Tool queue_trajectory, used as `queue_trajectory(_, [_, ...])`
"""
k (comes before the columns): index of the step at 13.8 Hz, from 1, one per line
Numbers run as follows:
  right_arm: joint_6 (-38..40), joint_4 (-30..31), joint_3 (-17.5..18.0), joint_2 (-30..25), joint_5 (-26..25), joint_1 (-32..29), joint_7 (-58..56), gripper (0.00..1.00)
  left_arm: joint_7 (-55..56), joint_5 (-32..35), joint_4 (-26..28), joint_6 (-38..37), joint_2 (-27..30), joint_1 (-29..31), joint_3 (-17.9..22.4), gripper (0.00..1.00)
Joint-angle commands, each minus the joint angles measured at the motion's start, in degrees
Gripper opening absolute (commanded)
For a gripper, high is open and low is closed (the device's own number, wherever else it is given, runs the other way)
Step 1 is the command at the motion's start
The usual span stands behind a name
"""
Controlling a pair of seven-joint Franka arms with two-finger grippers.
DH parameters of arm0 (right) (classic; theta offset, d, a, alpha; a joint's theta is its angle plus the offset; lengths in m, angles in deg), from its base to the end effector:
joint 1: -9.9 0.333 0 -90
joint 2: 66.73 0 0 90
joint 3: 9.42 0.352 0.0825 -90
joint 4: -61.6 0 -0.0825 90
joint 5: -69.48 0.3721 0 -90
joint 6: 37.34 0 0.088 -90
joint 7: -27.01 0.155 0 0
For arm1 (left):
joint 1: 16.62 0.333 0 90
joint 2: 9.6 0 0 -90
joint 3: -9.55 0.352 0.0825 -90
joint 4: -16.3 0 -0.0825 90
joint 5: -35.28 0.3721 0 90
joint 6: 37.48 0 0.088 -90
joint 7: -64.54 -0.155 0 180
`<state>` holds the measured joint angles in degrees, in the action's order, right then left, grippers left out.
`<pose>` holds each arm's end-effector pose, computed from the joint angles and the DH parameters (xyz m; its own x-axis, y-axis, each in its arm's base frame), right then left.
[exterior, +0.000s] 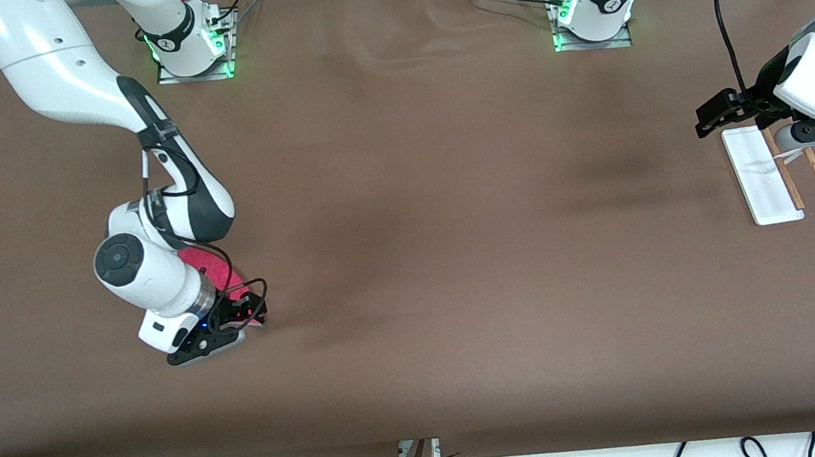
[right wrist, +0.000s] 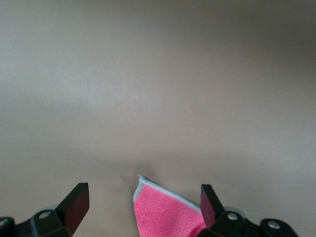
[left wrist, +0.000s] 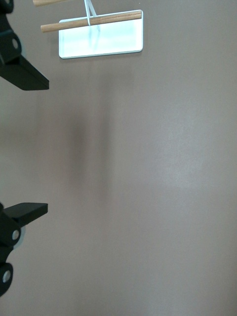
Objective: Pass towel and hang on rack
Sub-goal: 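Reach the right gripper down to the pink towel and grasp it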
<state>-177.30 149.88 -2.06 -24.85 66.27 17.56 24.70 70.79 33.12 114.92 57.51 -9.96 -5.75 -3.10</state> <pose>0.7263 0.1771 0.2287 0.9404 0.2897 0.1779 0.3003 -0.9532 -0.0355 0.5417 -0.0221 0.5473 0.9940 0.0811 -0.0733 0.0836 -0.9960 0.0308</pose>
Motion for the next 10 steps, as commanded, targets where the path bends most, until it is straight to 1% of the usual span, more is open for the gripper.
queue_trajectory(1, [-0.31,-0.75,-0.15,1.53,0.83,0.95,-0.05,1.0,0.25,0.14,-0.62,-0.34,0.27,-0.15,-0.17,1.0])
queue_trajectory(7, [-1.28,-0.75,-0.15,4.17,0.75,0.87,-0.14,1.0,0.25,0.14,-0.62,-0.34,0.27,-0.15,-0.18,1.0])
queue_trajectory(9, [-1.19,-0.75,-0.15,4.87,0.83,0.87,-0.23,0.98,0.34,0.14,-0.62,-0.34,0.27,-0.15,-0.18,1.0])
queue_trajectory(10, [-1.19,-0.66,-0.15,5.13,0.92,0.95,-0.06,0.96,0.34,0.14,-0.62,-0.34,0.36,-0.15,-0.18,1.0])
